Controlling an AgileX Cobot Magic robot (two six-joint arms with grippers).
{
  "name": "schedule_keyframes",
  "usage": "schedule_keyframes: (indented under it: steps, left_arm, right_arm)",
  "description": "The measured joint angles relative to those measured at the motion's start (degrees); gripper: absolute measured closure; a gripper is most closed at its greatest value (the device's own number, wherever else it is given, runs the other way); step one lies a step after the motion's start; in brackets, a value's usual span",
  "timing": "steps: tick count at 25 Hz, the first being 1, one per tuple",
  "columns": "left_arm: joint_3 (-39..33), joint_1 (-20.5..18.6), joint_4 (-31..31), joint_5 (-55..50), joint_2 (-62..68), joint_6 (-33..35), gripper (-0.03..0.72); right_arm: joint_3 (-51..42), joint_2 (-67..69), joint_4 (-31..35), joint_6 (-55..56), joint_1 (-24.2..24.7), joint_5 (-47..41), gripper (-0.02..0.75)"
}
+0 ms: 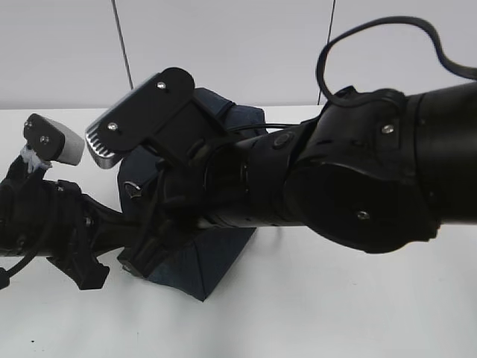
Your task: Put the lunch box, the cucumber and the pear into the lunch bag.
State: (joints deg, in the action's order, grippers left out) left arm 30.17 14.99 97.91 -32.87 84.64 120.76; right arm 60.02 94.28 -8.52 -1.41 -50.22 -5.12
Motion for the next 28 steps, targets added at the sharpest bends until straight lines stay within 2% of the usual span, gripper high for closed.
schedule_keyframes:
  steps: [12,21,23,28]
  left_arm:
    - [0.4,0.0,-4.3,-0.4,0.0,-0.1,0.697]
    - [0.4,0.0,-7.9,-2.0,-1.4,-3.2,0.697]
    - [0.4,0.0,-9.3,-2.1,-2.3,-5.3,0.697]
    - [0.4,0.0,-17.9,-2.1,-5.4,-14.8,0.699]
  right_arm:
    - [4.3,-1.4,0.0,0.0,5.5,-2.4,0.732]
    - [7.4,-1.1,0.0,0.0,16.4,-3.2,0.732]
    - [8.8,0.3,0.0,0.0,18.4,-3.3,0.732]
    - [11.2,3.8,0.0,0.0,22.3,-3.3,0.732]
